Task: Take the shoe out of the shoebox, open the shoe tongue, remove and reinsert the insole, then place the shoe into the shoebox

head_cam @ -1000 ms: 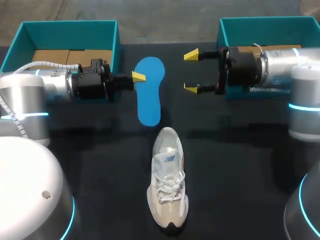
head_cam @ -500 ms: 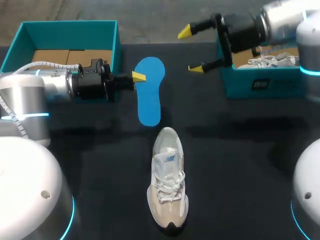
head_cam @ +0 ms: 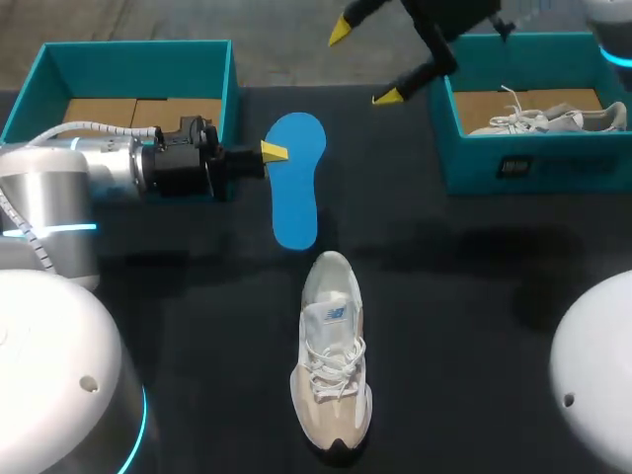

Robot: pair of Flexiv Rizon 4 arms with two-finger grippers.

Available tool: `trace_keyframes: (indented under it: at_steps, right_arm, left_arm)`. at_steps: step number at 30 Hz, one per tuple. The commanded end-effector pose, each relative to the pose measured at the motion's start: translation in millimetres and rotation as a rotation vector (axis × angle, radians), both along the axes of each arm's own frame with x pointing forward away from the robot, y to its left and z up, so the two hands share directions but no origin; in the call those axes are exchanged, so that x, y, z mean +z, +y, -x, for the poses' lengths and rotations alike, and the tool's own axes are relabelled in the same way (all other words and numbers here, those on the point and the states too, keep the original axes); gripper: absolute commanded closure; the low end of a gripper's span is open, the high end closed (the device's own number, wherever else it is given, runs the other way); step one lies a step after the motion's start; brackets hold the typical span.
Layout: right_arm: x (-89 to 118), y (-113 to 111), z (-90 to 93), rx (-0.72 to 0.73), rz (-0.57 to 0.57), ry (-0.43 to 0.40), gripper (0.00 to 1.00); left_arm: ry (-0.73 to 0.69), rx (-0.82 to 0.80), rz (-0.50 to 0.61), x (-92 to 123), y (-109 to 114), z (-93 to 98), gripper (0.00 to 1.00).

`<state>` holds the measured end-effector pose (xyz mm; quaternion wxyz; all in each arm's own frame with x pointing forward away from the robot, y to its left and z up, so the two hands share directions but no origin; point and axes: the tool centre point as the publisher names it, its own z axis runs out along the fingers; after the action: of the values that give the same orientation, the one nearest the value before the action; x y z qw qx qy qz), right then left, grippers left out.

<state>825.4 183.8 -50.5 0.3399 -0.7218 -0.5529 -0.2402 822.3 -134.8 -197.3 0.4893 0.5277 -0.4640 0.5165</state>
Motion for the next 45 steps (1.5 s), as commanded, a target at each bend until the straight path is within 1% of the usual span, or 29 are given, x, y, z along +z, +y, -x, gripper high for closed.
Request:
trace_keyframes:
  at_steps: [1, 6, 12, 18, 28, 38, 45]
  right_arm:
    - [15, 8, 5.7, 0.086, 0.438, 0.032, 0.0]
    - [23, 17, 8.1, 0.126, 0.516, 0.016, 0.0]
    - [23, 28, 10.2, 0.153, 0.588, 0.036, 0.0]
    - [23, 43, 11.5, 0.142, 0.652, 0.041, 0.0]
    - [5, 67, 16.1, 0.138, 0.786, 0.101, 0.0]
    - [4, 81, 22.4, 0.132, 0.8, 0.074, 0.0]
    - [1, 88, 26.9, 0.129, 0.812, 0.078, 0.0]
  left_arm:
    - [0.001, -0.001, -0.003, 1, 1, 0.8, 1.0]
    - [0.001, -0.001, -0.003, 1, 1, 0.8, 1.0]
    - [0.001, -0.001, -0.003, 1, 1, 0.8, 1.0]
    - [0.001, -0.001, -0.003, 1, 1, 0.8, 1.0]
    - [0.001, -0.001, -0.003, 1, 1, 0.8, 1.0]
    - [0.001, -0.001, -0.003, 1, 1, 0.8, 1.0]
    - [0.001, -0.001, -0.003, 1, 1, 0.8, 1.0]
